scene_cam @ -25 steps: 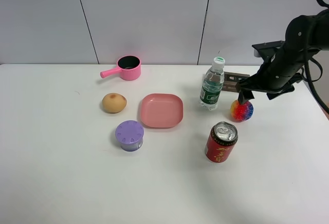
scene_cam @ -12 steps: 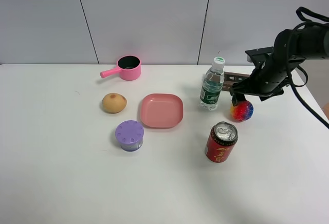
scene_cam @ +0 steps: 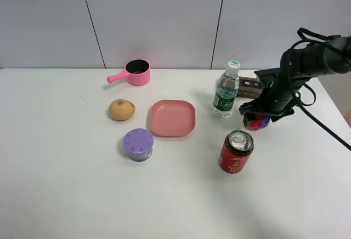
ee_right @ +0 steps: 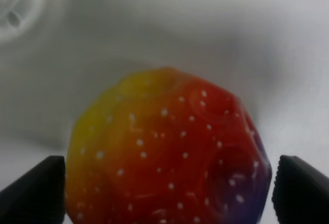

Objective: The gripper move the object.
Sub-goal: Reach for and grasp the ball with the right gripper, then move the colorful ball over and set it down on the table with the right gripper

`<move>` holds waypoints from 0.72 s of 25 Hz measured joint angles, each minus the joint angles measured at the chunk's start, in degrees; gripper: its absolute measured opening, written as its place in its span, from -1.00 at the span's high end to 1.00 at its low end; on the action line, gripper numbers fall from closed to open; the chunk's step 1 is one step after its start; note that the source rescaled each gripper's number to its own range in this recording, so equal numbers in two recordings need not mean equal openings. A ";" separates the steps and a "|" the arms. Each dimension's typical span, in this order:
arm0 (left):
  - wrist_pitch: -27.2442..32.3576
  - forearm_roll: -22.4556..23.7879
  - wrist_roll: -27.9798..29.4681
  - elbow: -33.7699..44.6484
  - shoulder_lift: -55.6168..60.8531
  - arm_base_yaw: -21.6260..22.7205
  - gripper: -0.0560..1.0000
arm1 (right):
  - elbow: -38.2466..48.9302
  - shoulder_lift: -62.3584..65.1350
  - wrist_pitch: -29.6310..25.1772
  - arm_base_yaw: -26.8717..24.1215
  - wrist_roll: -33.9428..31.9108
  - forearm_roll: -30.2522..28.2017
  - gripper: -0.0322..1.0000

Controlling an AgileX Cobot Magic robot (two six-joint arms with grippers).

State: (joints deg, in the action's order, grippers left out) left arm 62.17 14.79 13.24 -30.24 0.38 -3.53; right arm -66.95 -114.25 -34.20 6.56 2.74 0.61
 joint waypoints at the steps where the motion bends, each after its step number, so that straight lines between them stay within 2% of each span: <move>1: 0.00 0.00 0.00 0.00 0.00 0.00 -1.00 | 0.00 -0.04 0.21 0.00 0.00 0.00 -0.19; 4: 0.00 0.00 0.00 0.00 0.00 0.00 -1.00 | 0.00 -0.07 0.80 0.00 0.00 0.00 0.84; 5: 0.00 0.00 0.00 0.00 0.00 0.00 -1.00 | 0.00 -0.07 0.85 0.00 0.00 0.00 0.94; 11: 0.00 0.00 0.00 0.00 0.00 0.00 -1.00 | 0.00 -0.07 0.59 0.00 0.00 0.00 0.94; 18: 0.00 0.00 0.00 0.00 0.00 0.00 -1.00 | 0.00 5.27 -5.88 0.00 0.25 0.00 0.94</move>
State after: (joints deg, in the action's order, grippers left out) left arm 62.17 14.79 13.24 -30.24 0.38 -3.53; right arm -66.95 -108.97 -40.08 6.56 3.00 0.61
